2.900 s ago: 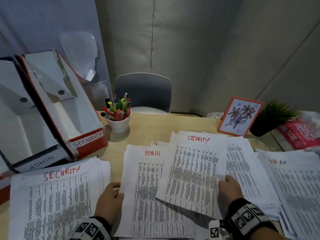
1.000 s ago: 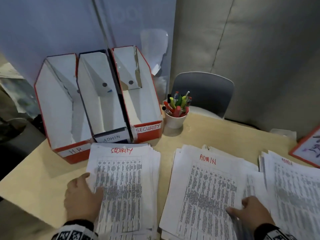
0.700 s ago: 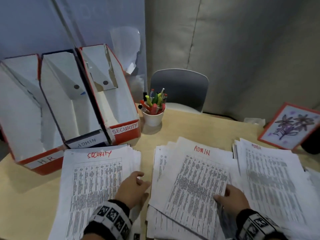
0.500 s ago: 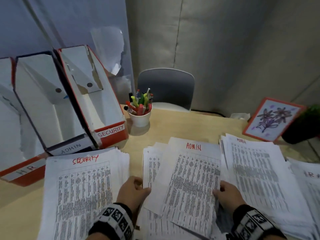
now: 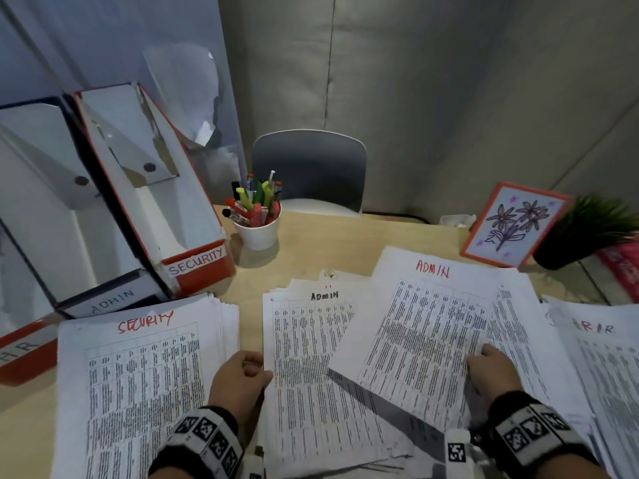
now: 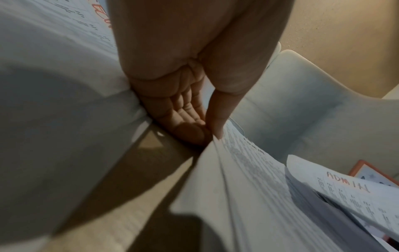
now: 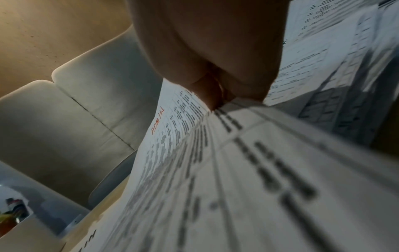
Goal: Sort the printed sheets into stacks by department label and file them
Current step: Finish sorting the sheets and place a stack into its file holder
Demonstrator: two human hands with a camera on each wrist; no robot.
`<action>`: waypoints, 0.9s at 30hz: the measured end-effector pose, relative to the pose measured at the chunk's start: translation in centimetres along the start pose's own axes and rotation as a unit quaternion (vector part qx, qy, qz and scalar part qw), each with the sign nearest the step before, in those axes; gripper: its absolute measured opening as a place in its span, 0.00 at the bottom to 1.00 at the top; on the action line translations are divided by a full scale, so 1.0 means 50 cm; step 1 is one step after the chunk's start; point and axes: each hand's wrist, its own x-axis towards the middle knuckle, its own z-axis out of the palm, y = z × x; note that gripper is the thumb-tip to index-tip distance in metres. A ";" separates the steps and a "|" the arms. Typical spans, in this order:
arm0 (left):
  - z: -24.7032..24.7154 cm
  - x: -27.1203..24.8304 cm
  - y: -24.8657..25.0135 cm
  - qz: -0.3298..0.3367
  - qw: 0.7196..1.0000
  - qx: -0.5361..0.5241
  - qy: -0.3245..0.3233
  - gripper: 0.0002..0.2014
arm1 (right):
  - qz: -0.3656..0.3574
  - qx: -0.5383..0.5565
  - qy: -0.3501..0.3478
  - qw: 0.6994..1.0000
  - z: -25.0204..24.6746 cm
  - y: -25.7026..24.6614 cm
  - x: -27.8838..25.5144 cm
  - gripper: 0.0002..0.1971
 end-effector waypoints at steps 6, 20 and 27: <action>0.002 -0.007 0.014 0.002 0.998 -0.052 0.020 0.11 | -0.036 -0.013 -0.110 0.993 0.056 0.024 -0.014 0.12; 0.017 -0.032 0.051 -0.014 0.984 -0.131 -0.121 0.17 | -0.106 -0.124 -0.195 0.967 0.138 0.003 -0.059 0.12; 0.015 -0.033 0.048 0.010 0.986 -0.122 -0.115 0.23 | -0.070 -0.032 -0.245 0.966 0.119 0.006 -0.052 0.13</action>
